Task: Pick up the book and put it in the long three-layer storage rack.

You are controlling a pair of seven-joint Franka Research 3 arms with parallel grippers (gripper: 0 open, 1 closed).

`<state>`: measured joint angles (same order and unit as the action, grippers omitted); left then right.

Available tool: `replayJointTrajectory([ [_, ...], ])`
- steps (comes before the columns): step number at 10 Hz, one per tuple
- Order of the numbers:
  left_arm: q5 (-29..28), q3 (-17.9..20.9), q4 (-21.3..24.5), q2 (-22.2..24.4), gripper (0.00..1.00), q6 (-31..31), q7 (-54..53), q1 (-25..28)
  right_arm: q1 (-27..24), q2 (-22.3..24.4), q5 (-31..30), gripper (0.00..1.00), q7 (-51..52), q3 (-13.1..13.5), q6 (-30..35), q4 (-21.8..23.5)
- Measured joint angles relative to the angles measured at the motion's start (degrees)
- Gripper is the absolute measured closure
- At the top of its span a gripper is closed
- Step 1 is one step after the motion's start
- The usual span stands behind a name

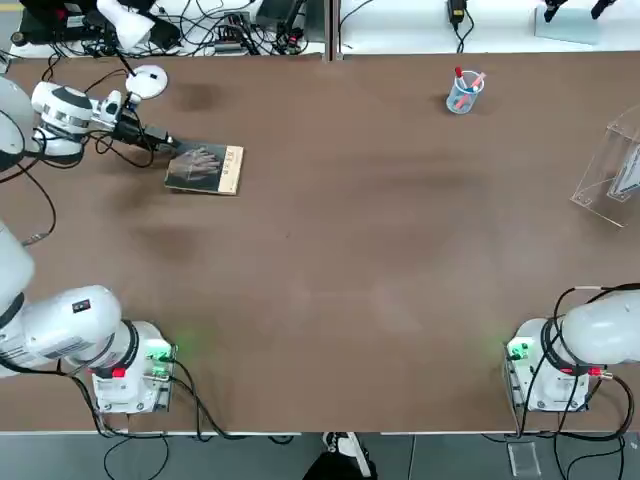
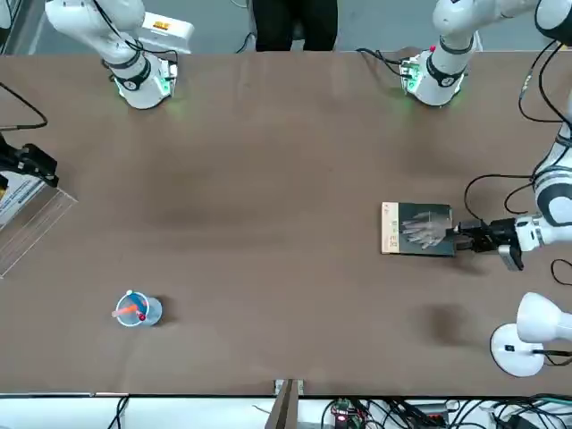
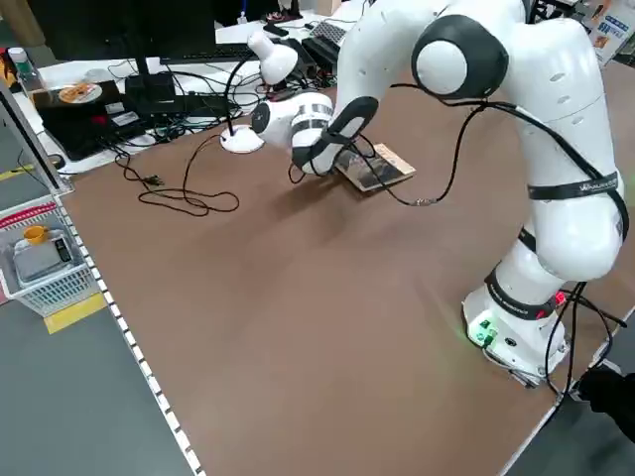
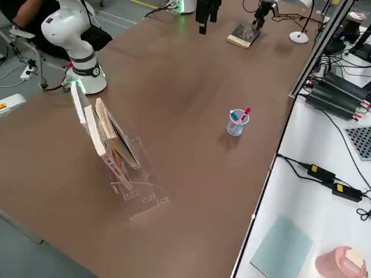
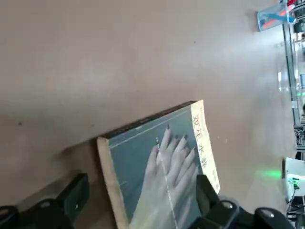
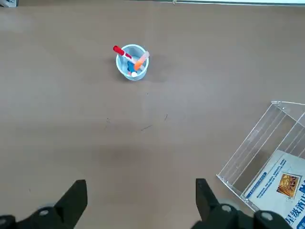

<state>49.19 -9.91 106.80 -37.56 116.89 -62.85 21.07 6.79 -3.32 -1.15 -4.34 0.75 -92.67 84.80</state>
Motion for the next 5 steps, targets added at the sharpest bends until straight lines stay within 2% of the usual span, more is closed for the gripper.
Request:
replayJointTrajectory([
  [5, 1.4, -0.4, -0.4, -1.2, 0.07, -0.6, -0.7, -0.1, 0.0, 0.0, 0.0, 0.00, 0.0, 0.0, 0.0, 0.0],
])
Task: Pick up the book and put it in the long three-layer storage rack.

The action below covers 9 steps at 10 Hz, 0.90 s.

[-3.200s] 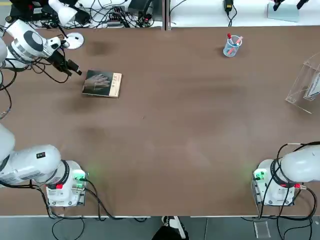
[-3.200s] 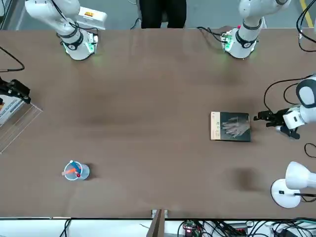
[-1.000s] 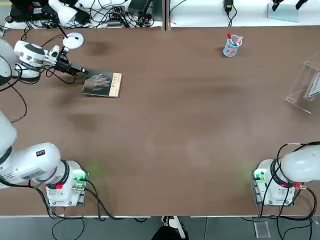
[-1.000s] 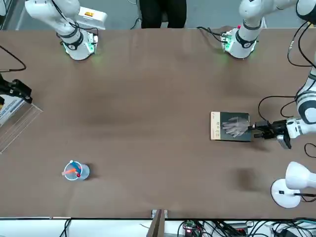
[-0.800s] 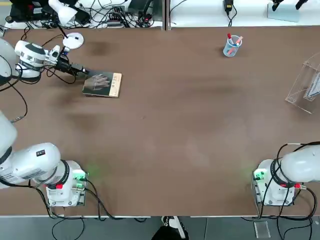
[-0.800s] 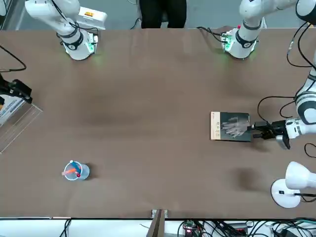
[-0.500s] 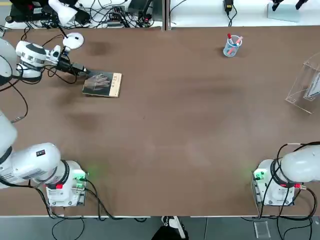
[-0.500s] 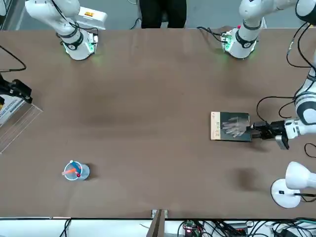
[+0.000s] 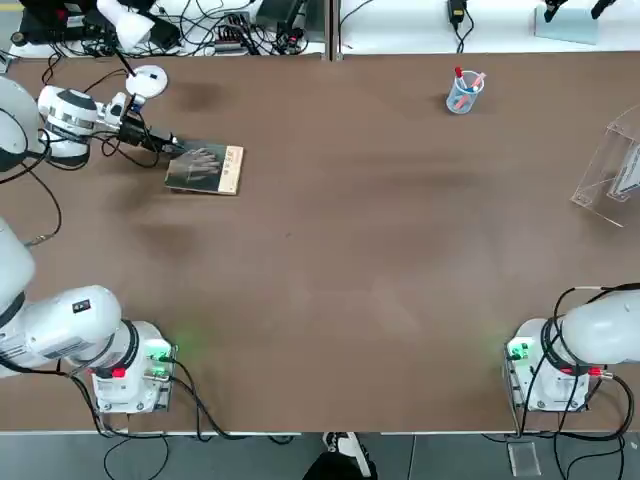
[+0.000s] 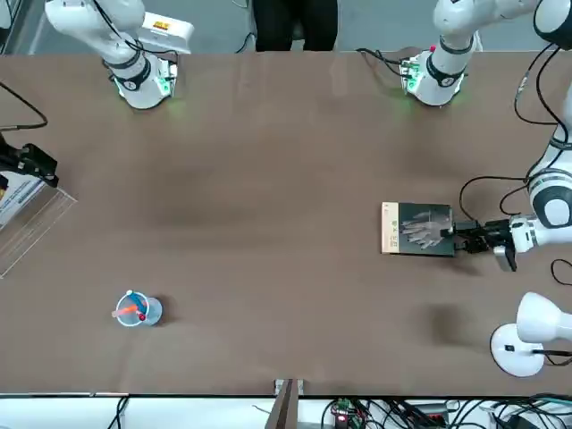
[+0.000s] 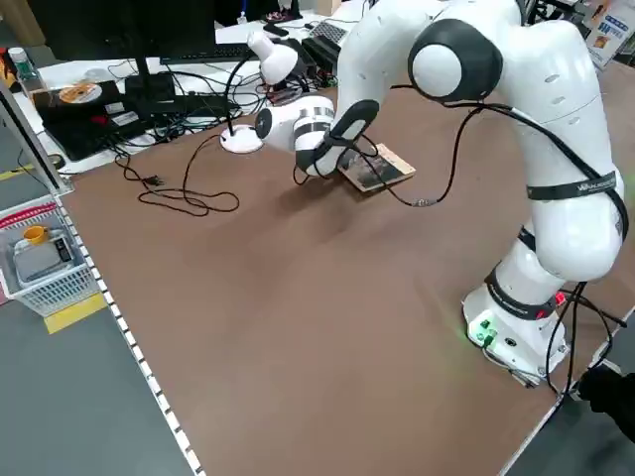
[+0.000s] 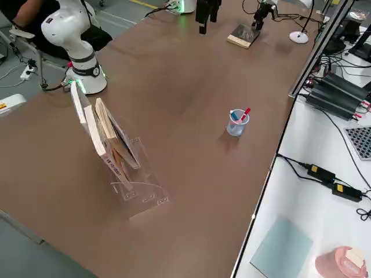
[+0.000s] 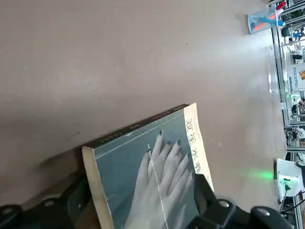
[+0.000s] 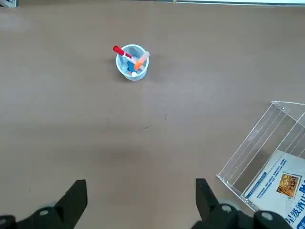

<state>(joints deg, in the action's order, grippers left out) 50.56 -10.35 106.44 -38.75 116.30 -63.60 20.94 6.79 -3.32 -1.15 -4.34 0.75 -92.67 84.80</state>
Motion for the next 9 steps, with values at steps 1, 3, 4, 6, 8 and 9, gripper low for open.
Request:
replayJointTrajectory([
  [1, 0.0, 0.0, 0.0, -0.1, 0.07, -0.1, 0.0, 0.0, 0.0, 0.0, 0.0, 0.00, 0.0, 0.0, 0.0, 0.0],
  [3, 0.0, 0.0, -0.1, -0.4, 0.07, -0.2, -0.4, 0.0, 0.0, 0.0, 0.0, 0.00, 0.0, 0.0, 0.0, 0.0],
  [4, 0.0, 0.0, -0.1, -0.5, 0.08, -0.2, -0.6, 0.0, 0.0, 0.0, 0.0, 0.00, 0.0, 0.0, 0.0, 0.0],
  [6, 0.0, 0.0, -0.2, -0.8, 0.08, -0.2, -0.6, 0.0, 0.0, 0.0, 0.0, 0.00, 0.0, 0.0, 0.0, 0.0],
  [8, 0.0, 0.0, -0.4, -1.0, 0.09, -0.2, -0.7, 0.1, 0.0, 0.0, 0.0, 0.00, 0.0, 0.0, 0.0, 0.0],
  [9, 0.0, 0.0, -0.4, -1.1, 0.09, -0.4, -0.8, 0.1, 0.0, 0.0, 0.0, 0.00, 0.0, 0.0, -0.1, 0.0],
])
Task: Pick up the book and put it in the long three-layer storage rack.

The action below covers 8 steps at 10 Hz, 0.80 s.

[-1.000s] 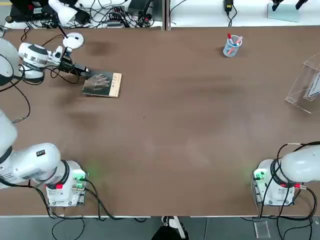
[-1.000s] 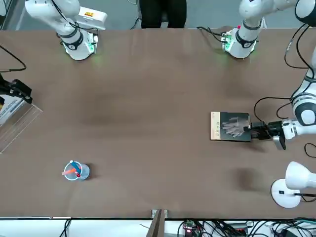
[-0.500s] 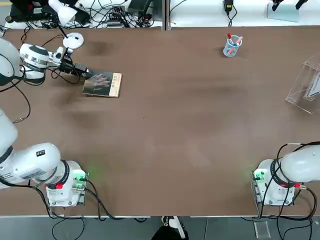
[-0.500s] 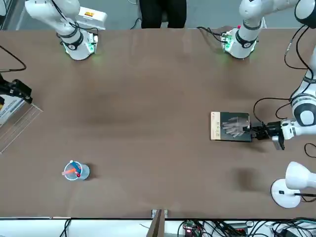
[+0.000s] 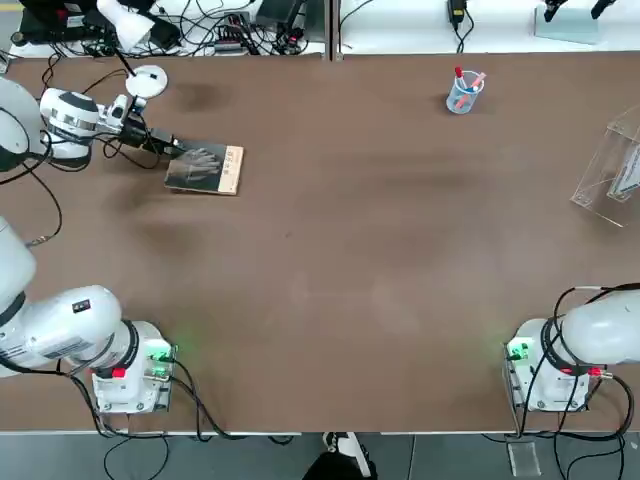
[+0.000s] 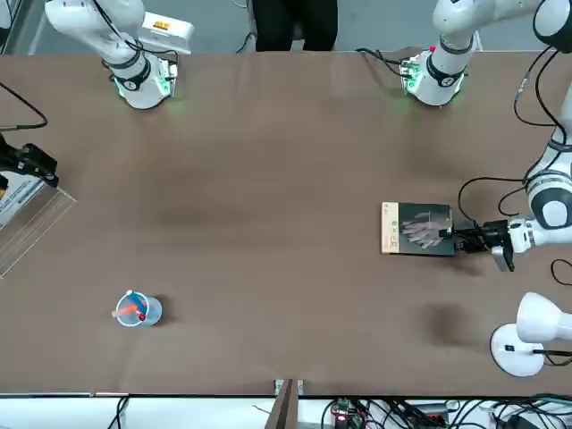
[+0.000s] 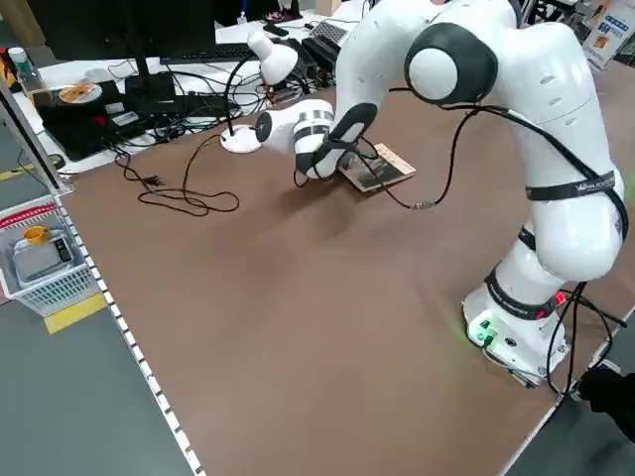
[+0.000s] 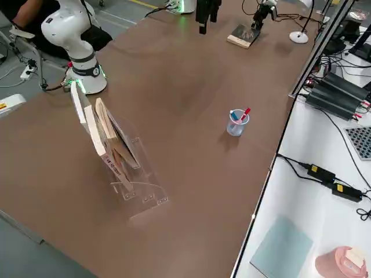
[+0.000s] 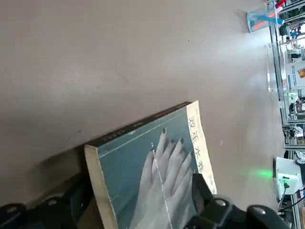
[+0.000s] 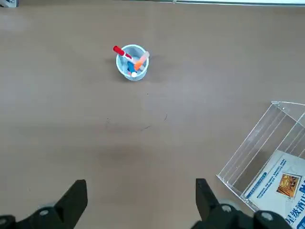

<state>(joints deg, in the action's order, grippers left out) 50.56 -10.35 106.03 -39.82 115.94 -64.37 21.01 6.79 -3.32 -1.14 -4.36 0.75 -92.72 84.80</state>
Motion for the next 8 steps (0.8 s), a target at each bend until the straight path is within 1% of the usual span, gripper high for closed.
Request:
replayJointTrajectory([
  [4, 0.0, 0.0, -0.9, -0.5, 0.09, -0.5, -0.3, 0.0, 0.0, 0.0, 0.0, 0.00, -0.2, 0.0, 0.0, 0.0],
  [8, 0.0, 0.0, -1.1, -1.0, 0.11, -1.1, -0.7, 0.0, 0.0, 0.0, 0.0, 0.00, -0.4, 0.0, 0.0, 0.0],
])
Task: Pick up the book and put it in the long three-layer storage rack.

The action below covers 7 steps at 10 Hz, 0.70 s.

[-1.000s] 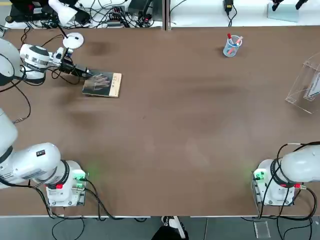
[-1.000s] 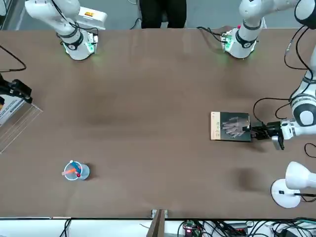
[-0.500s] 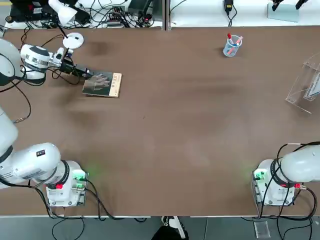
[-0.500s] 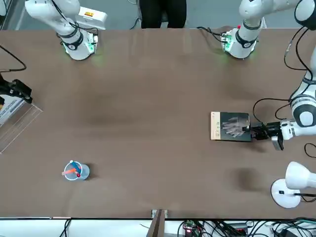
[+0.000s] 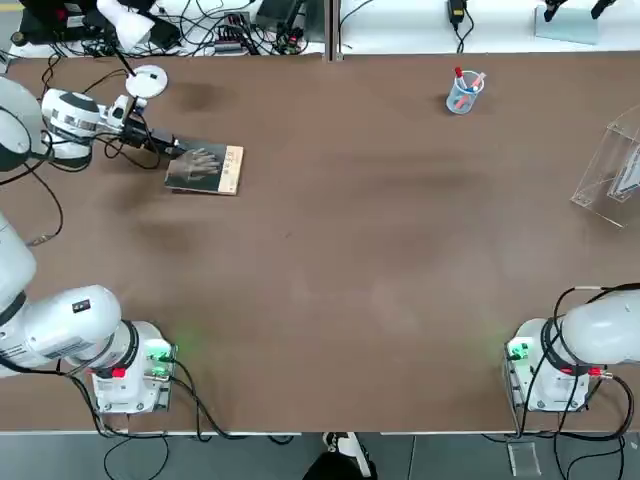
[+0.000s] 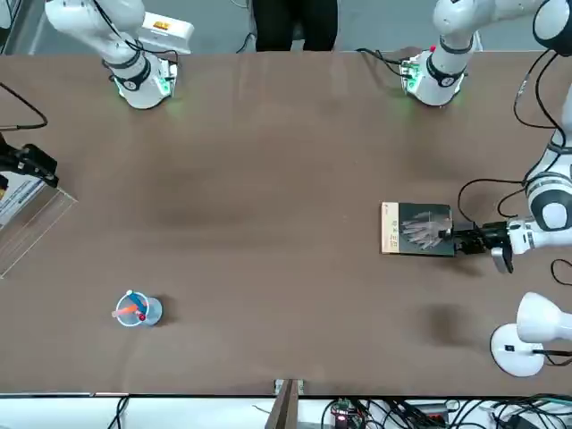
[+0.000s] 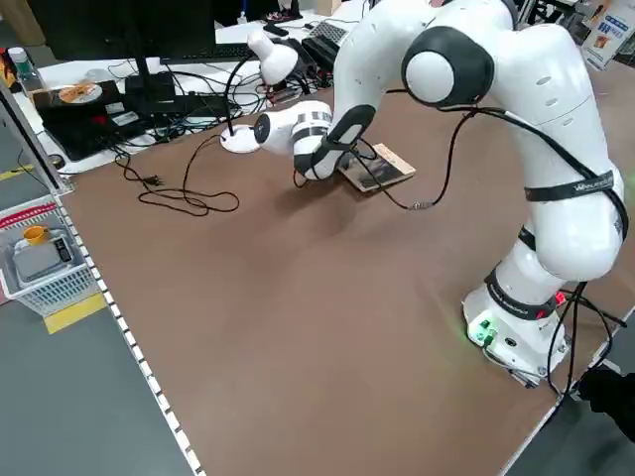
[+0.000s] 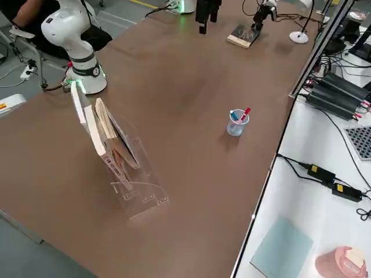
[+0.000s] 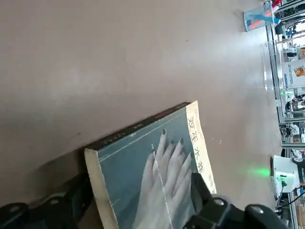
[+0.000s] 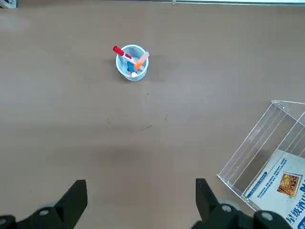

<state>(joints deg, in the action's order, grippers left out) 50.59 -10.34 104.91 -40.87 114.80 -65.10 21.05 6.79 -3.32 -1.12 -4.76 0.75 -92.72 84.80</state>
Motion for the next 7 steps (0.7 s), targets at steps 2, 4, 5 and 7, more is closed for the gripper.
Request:
replayJointTrajectory([
  [2, 0.0, 0.0, -0.4, -0.3, 0.12, -1.0, -0.2, 0.0, 0.0, 0.0, 0.0, 0.00, -0.1, 0.0, 0.0, 0.0],
  [4, 0.0, 0.0, -1.0, -0.8, 0.14, -1.7, -0.2, 0.0, 0.0, 0.0, 0.0, 0.00, -0.1, 0.0, 0.0, 0.0],
  [5, 0.0, 0.0, -1.2, -1.0, 0.14, -1.9, -0.2, 0.0, 0.0, 0.0, 0.0, 0.00, -0.1, 0.0, 0.0, 0.0],
  [7, 0.0, 0.0, -1.4, -1.3, 0.14, -2.2, -0.2, 0.0, 0.0, 0.0, 0.0, 0.00, -0.1, 0.0, 0.0, 0.0],
])
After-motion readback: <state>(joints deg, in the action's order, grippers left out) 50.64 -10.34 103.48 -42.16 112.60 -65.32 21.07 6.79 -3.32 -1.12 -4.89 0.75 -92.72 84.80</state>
